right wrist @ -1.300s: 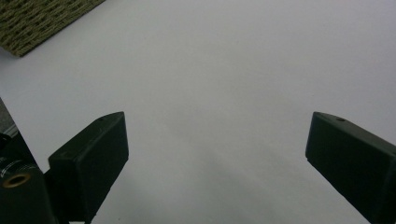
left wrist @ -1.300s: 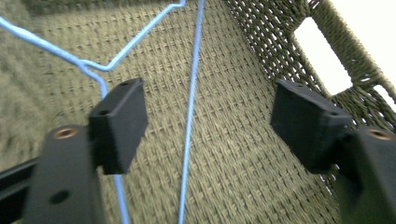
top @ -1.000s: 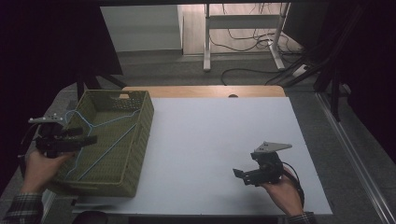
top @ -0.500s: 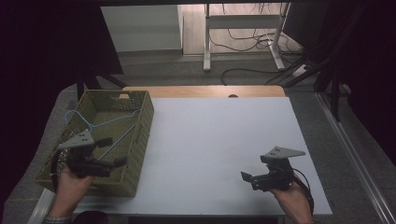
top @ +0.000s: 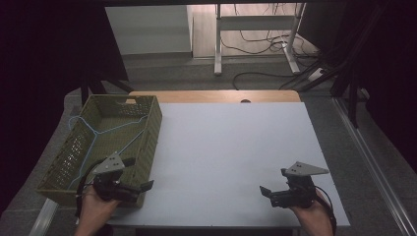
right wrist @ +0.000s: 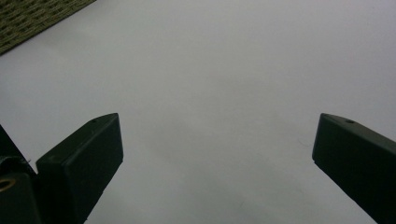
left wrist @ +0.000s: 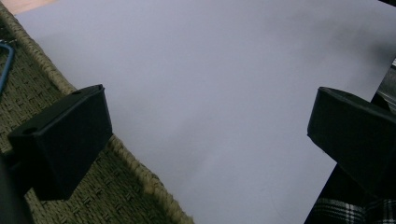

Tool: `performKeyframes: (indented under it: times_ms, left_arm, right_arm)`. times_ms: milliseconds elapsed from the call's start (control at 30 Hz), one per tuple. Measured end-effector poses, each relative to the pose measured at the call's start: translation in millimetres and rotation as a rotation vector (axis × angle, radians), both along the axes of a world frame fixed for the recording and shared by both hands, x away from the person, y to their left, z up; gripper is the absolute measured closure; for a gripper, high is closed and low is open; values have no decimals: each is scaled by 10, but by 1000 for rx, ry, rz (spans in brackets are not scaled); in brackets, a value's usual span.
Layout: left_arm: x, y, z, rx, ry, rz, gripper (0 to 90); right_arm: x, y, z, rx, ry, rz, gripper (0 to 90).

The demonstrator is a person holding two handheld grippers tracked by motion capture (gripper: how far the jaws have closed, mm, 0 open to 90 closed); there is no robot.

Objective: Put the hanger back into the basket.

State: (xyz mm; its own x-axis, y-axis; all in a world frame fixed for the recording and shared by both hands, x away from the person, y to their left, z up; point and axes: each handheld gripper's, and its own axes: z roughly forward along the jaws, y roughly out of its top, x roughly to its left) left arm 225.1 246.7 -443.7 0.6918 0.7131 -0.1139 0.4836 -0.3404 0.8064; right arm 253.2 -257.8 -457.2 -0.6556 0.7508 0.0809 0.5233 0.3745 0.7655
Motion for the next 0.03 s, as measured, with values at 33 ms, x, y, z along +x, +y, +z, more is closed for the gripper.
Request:
performKeyframes:
  times_ms: [33]
  left_arm:
    - [2,3,2,-1,0,2,0]
  right_arm:
    - [0,1,-2,-4,-3,2,15]
